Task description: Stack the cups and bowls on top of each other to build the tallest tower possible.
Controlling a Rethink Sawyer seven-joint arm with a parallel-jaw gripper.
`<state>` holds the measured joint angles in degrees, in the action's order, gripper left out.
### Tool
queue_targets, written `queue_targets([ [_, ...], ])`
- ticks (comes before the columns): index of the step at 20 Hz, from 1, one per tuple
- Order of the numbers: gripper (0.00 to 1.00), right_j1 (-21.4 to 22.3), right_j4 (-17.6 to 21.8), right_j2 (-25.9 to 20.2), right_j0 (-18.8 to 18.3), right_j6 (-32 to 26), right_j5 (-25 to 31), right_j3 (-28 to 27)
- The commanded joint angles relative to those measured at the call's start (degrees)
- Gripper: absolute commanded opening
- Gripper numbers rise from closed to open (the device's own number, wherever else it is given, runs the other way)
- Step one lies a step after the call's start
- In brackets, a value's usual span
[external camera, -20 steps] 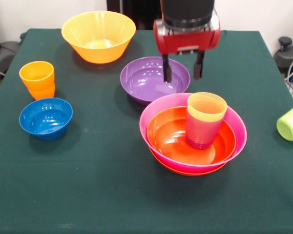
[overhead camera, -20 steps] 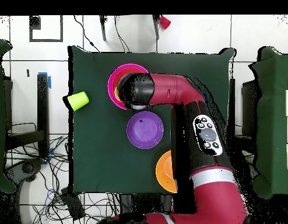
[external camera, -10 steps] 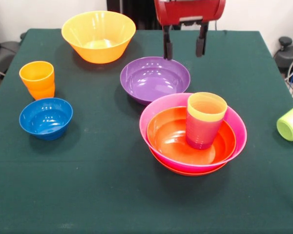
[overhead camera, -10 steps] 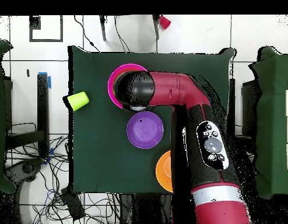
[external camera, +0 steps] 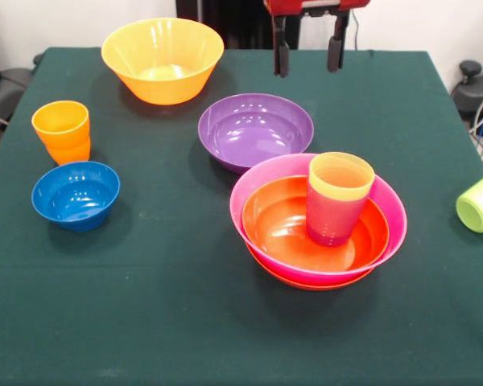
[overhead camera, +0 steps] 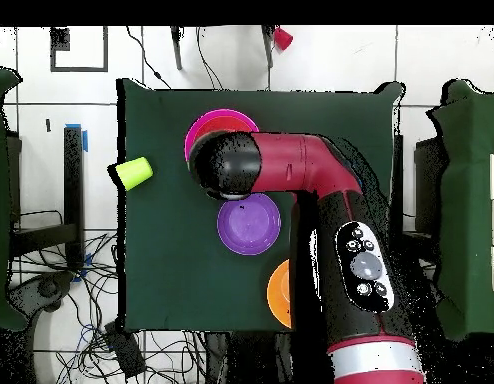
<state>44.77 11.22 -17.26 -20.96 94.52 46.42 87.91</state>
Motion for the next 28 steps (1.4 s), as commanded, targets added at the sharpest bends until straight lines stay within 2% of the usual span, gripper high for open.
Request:
queue_targets([
  [1,1.0,0.5,0.2,-0.1,-1.5,4.0,-4.7,10.3],
  [9,1.0,-4.9,1.6,-2.1,-3.9,2.1,-12.1,13.4],
  [13,1.0,-5.5,2.1,-0.6,-2.9,3.5,-11.3,14.2],
  [16,1.0,-3.5,1.9,0.8,-1.9,5.3,-10.9,15.9],
  [19,1.0,0.2,1.9,3.2,-0.7,7.6,-10.0,18.8],
  [22,1.0,3.2,1.0,3.0,-1.6,7.1,-10.8,22.6],
  [25,1.0,6.3,0.9,4.8,-1.5,8.5,-12.1,26.7],
  [28,1.0,6.0,1.4,6.8,-0.2,10.9,-14.2,28.1],
])
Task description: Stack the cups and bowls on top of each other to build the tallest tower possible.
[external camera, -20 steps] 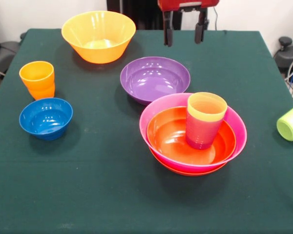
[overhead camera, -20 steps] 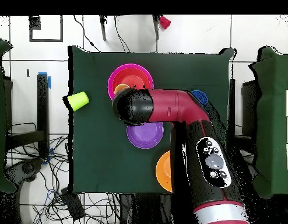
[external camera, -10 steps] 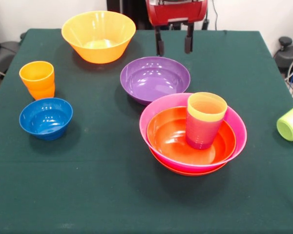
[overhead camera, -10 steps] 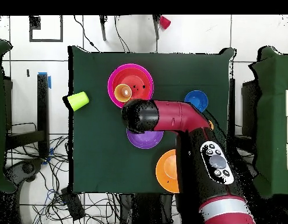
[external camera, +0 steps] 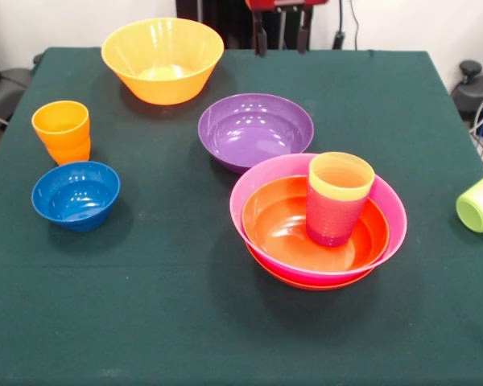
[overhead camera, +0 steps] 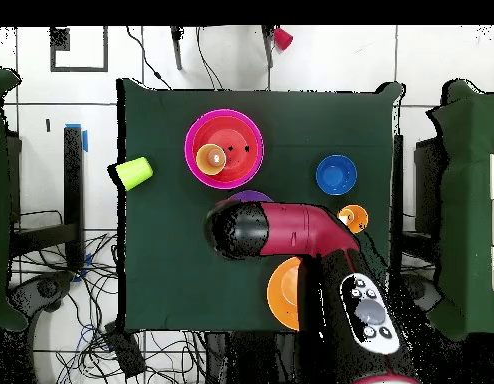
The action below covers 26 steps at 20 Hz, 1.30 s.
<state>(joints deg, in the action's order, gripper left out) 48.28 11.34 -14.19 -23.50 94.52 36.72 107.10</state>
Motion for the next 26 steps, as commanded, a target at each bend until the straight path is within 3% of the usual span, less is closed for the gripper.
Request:
queue_targets([
  [1,1.0,1.7,1.3,4.0,2.5,11.3,-5.3,9.3],
  [6,1.0,-1.5,0.6,5.4,4.9,13.6,-10.2,9.3],
  [9,1.0,-4.5,0.7,5.7,5.3,12.9,-12.9,8.4],
  [14,1.0,-6.1,0.7,5.6,5.7,11.7,-14.9,7.4],
  [18,1.0,-8.7,1.2,7.4,8.4,13.3,-18.9,4.8],
  [26,1.0,-10.6,1.1,5.7,6.9,9.9,-19.7,4.0],
])
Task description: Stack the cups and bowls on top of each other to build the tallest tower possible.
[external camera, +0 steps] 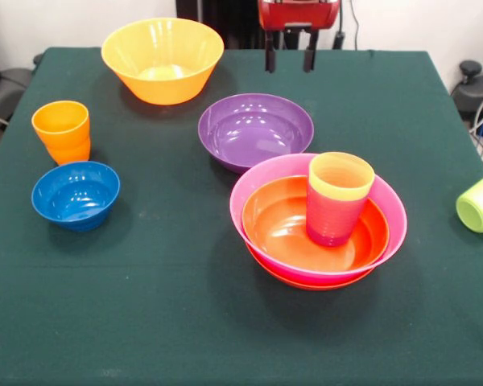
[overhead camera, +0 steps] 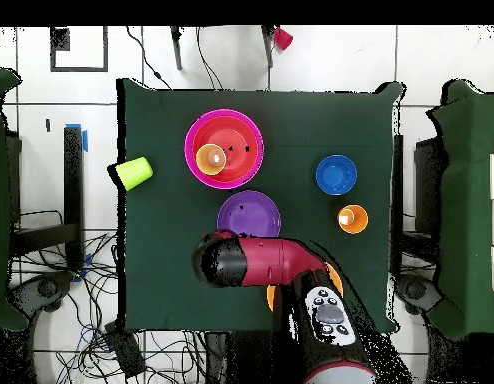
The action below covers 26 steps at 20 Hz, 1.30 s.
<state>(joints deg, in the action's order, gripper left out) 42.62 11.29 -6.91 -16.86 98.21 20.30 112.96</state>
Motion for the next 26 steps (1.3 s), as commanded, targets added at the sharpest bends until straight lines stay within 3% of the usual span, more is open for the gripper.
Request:
queue_targets([
  [1,1.0,-6.0,1.1,-1.9,0.2,6.3,-4.2,-2.3],
  [9,1.0,-8.5,0.1,-1.6,1.1,7.7,-6.5,-3.7],
  [16,1.0,-11.7,1.2,-2.2,-0.7,4.3,-5.2,-7.0],
  [26,1.0,-12.5,1.9,-3.4,-1.1,3.7,-6.5,-7.8],
])
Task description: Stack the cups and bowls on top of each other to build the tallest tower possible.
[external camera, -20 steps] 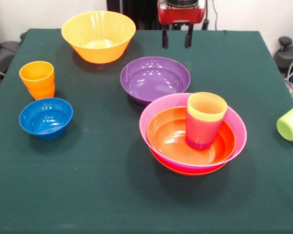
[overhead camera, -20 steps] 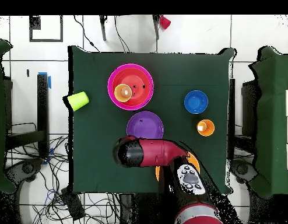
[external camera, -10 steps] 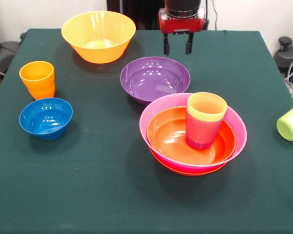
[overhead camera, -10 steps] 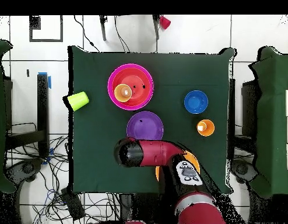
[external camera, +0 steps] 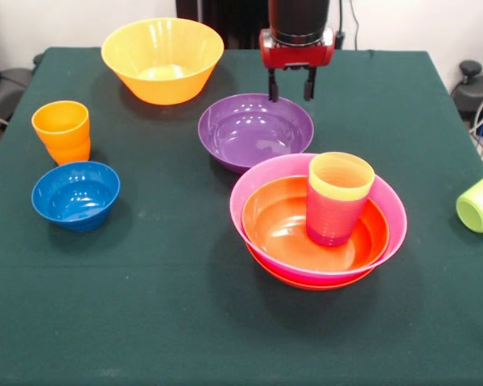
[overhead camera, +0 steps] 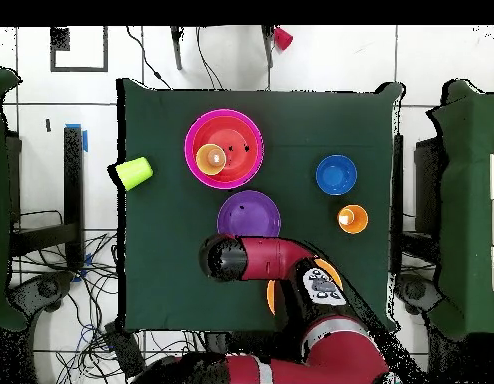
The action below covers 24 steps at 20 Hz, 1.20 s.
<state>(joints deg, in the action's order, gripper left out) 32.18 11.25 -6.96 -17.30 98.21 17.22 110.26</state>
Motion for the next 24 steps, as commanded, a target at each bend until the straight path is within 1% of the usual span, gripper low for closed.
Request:
queue_targets([
  [1,1.0,-2.3,2.2,-3.8,-1.0,3.3,-3.6,-5.4],
  [5,1.0,-4.1,2.5,-4.0,-1.1,3.3,-5.0,-6.6],
  [12,1.0,-4.2,2.4,-4.3,-1.3,3.8,-5.8,-6.0],
  [14,1.0,-5.1,2.5,-4.8,-1.6,3.9,-7.1,-6.3],
  [15,1.0,-6.3,2.6,-5.0,-1.6,4.1,-8.5,-7.1],
  [17,1.0,-7.3,2.3,-4.3,-1.1,4.5,-8.7,-8.1],
  [20,1.0,-6.6,1.8,-4.2,-1.0,4.6,-8.0,-7.8],
  [24,1.0,-7.0,1.6,-4.0,-0.9,4.6,-8.2,-7.9],
])
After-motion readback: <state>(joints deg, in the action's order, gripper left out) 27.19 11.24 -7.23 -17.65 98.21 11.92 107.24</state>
